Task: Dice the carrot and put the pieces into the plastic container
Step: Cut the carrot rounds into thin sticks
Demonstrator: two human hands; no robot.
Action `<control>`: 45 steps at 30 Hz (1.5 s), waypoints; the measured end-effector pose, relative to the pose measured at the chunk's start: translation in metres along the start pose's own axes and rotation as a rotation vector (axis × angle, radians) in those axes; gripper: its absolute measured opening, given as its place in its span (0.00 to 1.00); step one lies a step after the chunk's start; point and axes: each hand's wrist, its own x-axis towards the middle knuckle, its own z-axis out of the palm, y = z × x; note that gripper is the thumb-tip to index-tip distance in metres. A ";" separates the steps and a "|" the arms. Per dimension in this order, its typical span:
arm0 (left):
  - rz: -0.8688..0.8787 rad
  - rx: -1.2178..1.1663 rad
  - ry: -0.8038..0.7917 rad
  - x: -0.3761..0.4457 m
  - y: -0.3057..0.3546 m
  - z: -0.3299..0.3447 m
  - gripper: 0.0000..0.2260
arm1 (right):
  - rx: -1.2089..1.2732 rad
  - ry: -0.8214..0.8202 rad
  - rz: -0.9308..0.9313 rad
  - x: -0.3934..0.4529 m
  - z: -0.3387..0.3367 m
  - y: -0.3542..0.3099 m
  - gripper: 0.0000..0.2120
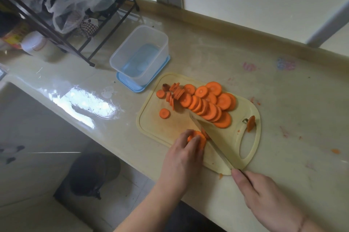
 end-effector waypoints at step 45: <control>0.355 -0.054 -0.103 0.002 -0.043 0.006 0.16 | -0.102 -0.010 -0.001 -0.005 -0.018 0.003 0.42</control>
